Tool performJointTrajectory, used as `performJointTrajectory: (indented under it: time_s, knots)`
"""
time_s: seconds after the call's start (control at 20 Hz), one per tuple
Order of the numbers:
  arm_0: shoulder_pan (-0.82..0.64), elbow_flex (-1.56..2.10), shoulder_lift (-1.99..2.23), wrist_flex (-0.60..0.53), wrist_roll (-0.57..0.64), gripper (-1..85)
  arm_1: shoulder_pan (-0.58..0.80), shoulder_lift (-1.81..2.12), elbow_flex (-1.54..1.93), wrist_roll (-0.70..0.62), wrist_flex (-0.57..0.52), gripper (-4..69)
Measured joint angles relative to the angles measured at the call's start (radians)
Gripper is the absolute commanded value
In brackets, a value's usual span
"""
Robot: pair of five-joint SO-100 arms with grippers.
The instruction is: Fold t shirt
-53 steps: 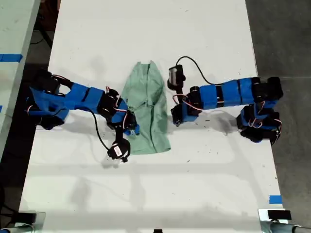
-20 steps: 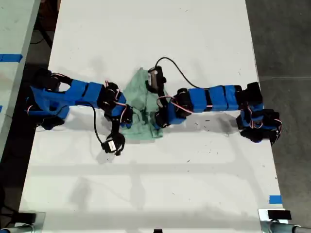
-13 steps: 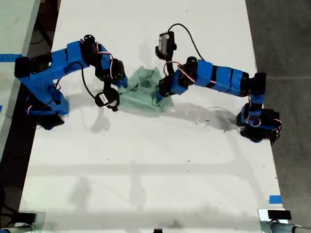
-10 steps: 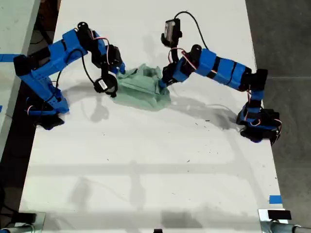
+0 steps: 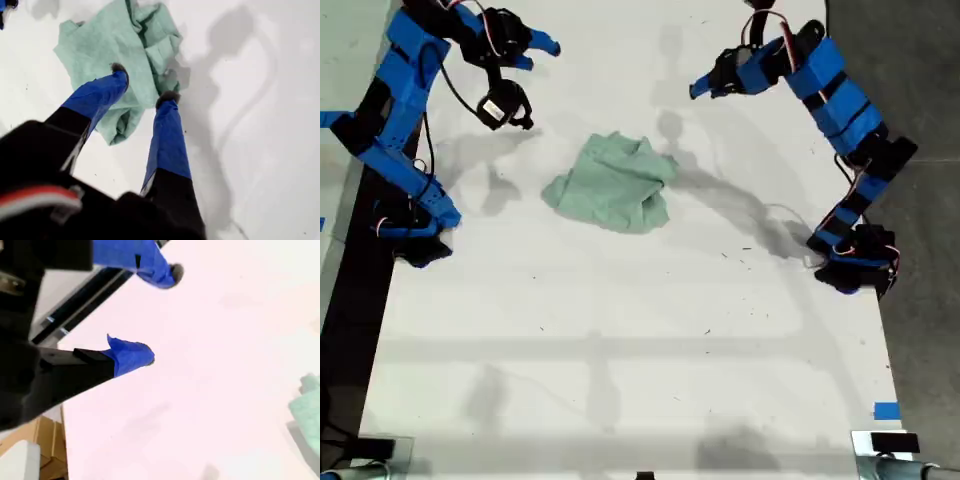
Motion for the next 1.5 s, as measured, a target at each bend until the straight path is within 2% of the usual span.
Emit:
performJointTrajectory:
  time_s: [0.1,0.3,0.45,0.55,0.65,0.8,0.9,0.95,1.0,1.15,1.5]
  knots:
    - [-0.034,0.0,0.118,0.0,0.037,-0.3,0.029,0.121,0.052,-0.012,0.067,0.5]
    - [-0.018,0.112,0.434,0.0,0.089,-0.3,0.018,0.552,0.465,-0.017,0.077,0.5]
    - [0.02,0.457,0.724,-0.081,0.083,-0.3,-0.114,0.85,0.767,0.052,0.077,0.4]
    - [0.072,0.796,0.956,-0.181,0.031,-0.3,-0.218,0.985,0.965,0.13,0.075,0.4]
    - [0.204,1.118,1.094,-0.327,-0.058,-0.3,-0.265,1.12,1.177,0.192,0.034,0.4]
    - [0.379,1.503,1.075,-0.612,-0.153,-0.3,-0.364,1.298,1.571,0.281,-0.127,0.4]
    - [0.414,1.736,1.115,-0.769,-0.193,-0.3,-0.417,1.465,1.862,0.347,-0.227,0.4]
    - [0.425,1.839,1.167,-0.815,-0.196,-0.3,-0.459,1.592,2.011,0.359,-0.239,0.4]
    - [0.436,1.944,1.244,-0.828,-0.198,-0.3,-0.482,1.746,2.135,0.362,-0.262,0.4]
    - [0.446,2.08,1.606,-0.68,-0.21,-0.3,-0.503,1.852,2.224,0.39,-0.261,0.3]
    - [0.445,2.091,1.677,-0.637,-0.264,0.0,-0.503,1.867,2.226,0.39,-0.261,0.3]
